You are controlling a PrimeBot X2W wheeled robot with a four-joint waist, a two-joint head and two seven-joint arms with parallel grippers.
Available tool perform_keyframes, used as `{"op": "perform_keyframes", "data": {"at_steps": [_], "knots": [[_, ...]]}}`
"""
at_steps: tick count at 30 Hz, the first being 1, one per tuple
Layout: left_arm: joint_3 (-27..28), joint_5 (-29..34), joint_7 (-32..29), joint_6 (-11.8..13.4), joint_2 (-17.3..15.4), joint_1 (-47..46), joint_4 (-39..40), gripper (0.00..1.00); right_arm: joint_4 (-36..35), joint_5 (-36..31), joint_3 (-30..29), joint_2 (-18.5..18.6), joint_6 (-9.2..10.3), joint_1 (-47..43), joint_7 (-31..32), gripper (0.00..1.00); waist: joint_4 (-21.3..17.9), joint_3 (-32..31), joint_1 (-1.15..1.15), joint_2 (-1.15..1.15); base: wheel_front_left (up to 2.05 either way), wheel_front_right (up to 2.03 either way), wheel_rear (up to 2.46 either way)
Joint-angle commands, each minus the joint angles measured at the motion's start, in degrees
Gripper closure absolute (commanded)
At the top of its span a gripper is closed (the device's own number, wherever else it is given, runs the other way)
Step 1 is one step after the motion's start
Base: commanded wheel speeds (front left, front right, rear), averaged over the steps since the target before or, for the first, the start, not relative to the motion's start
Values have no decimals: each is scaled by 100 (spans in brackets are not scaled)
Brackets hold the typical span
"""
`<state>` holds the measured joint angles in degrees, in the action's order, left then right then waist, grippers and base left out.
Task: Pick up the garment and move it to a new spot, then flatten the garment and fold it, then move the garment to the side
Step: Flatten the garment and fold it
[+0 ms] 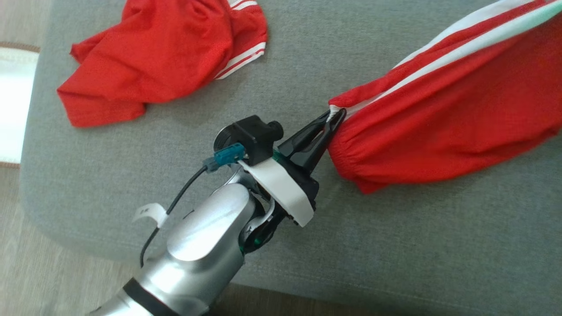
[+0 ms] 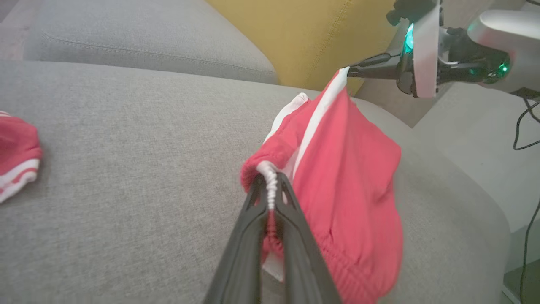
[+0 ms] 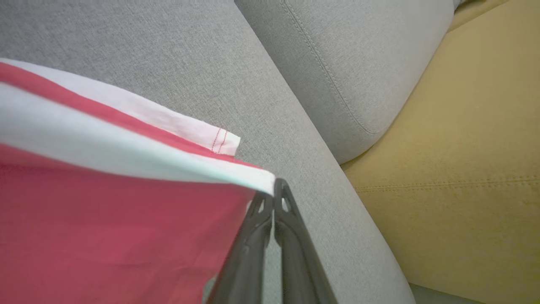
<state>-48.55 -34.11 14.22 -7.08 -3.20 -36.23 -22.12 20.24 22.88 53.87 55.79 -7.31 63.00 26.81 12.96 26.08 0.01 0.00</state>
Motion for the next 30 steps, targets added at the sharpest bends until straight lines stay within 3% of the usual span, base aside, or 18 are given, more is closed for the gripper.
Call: {"op": "perform_keyframes", "data": {"at_steps": [1,7,8,9,10,11,12,22,30], "knots": [[118,-48,65,-19,-33,-178,107,100,53,12,54,35,-18,54,-124,100,69,52,-1,0,0,0,0],[88,-73,75,-30,10,-225,50,100,494,32,416,-152,-18,337,-363,97,121,121,-1,0,0,0,0],[96,-70,75,-31,14,-230,53,100,561,29,467,-184,-18,372,-416,41,122,128,-1,0,0,0,0],[106,-65,76,-32,17,-233,51,87,632,24,510,-217,-18,400,-478,0,119,129,-1,0,0,0,0],[116,-55,76,-33,20,-236,46,61,709,28,546,-254,-18,419,-534,0,113,125,-1,0,0,0,0],[135,-44,76,-33,22,-235,38,25,781,30,581,-293,-18,429,-591,0,98,114,-1,0,0,0,0],[161,-32,76,-34,24,-229,30,0,849,30,617,-331,-18,433,-647,0,77,97,-1,0,0,0,0],[622,217,77,-14,30,-7,-69,0,1492,173,602,-750,-18,238,-1222,0,-304,-354,-1,0,0,0,0],[1295,423,77,112,15,320,40,0,1922,435,-405,-1387,-18,-257,-2193,0,-651,-925,-1,0,0,0,0]]}}
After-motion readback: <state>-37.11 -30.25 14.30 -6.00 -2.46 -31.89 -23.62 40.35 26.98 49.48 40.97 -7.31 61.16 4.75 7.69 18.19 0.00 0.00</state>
